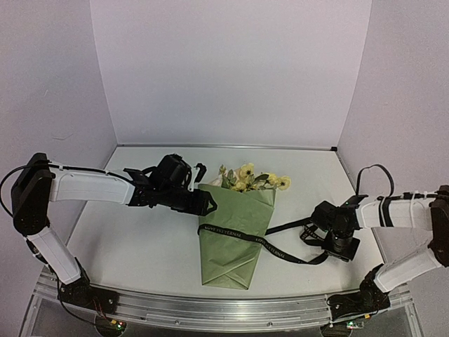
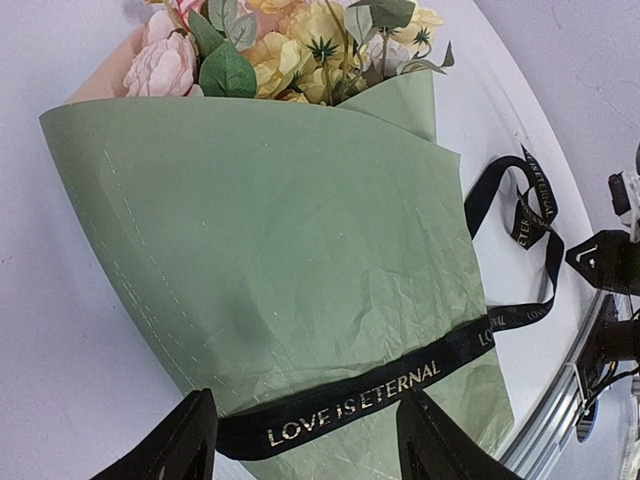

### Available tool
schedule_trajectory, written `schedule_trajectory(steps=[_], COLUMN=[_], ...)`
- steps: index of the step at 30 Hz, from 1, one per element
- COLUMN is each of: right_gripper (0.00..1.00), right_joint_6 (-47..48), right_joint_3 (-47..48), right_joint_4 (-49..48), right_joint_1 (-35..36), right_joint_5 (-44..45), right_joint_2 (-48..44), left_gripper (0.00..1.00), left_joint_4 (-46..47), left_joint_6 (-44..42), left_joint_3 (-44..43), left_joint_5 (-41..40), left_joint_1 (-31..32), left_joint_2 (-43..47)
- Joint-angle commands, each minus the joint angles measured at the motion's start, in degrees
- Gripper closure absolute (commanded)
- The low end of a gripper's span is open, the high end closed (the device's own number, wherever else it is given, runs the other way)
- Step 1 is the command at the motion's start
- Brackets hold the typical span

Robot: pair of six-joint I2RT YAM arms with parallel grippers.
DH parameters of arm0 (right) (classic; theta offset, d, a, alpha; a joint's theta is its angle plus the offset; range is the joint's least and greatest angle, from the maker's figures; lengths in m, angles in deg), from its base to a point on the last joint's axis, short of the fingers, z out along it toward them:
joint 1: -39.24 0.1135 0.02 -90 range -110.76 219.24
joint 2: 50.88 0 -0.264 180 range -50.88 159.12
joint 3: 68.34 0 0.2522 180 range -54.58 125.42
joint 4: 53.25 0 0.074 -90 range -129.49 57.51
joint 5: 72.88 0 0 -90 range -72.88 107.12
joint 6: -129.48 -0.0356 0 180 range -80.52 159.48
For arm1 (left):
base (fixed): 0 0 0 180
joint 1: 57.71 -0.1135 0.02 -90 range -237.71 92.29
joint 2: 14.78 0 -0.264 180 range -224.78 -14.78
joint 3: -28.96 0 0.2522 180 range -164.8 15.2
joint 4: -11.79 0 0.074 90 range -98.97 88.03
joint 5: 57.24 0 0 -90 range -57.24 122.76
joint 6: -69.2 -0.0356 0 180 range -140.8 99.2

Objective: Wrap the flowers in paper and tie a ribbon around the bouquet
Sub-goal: Adjust the left side of the ribbon on the folded bouquet, then pick up the right side of the ribbon from the center of the board.

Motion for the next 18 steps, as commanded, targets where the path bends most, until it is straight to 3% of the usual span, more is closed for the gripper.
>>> schedule_trajectory(steps=[1,7,11,18], right_gripper=[0.53,0.45,0.45,0.50], right_joint_6=[1.7,15.1,17.3,17.6], right_joint_3=[-1.0,7.1,10.5,10.2], right_joint_4=[-0.4,-3.3,-6.1,-9.5], right_joint_1=[-2.6,-11.4,-14.6,-20.5], right_joint_5=[2.8,-7.3,-13.1,-15.7], right_joint_2=[-5.8,-1.3,3.6,8.5], left_gripper=[0.36,0.36,0.36,0.36], left_joint_4=[2.1,1.7,1.1,-0.1], left_joint_6=[-1.2,-1.4,-1.4,-1.4], left_joint_3=[-0.6,-0.7,-0.7,-0.2], left_joint_5=[-0.1,-0.2,-0.7,-1.5], left_joint_1=[-0.2,-0.2,-0.2,-0.2], left_joint_2=[0.0,0.2,0.7,2.3])
